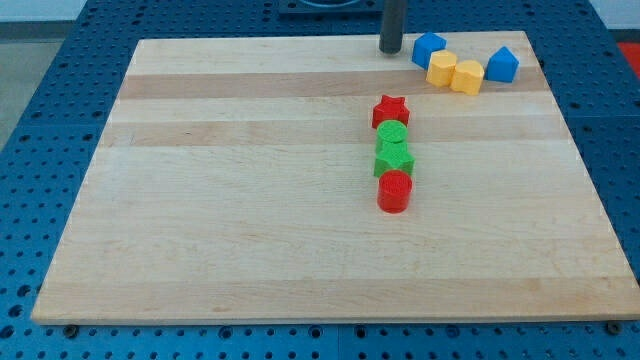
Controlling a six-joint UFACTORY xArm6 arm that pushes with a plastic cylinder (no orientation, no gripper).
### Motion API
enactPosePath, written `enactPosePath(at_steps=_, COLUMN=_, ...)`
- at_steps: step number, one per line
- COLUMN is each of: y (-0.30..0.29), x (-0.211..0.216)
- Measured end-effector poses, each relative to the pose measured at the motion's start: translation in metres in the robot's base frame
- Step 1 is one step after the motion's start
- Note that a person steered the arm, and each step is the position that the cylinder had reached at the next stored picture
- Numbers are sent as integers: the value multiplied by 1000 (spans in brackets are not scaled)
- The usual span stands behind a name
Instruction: Adjust the blue cube above the hexagon
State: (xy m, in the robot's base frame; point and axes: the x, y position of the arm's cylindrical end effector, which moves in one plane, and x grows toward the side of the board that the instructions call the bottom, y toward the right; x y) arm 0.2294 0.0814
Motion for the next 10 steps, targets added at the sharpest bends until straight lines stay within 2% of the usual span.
enactPosePath(at_steps=1, y=-4, x=7)
enactPosePath(at_steps=3, y=27, x=6)
enactPosePath(at_steps=10, y=35, x=-3)
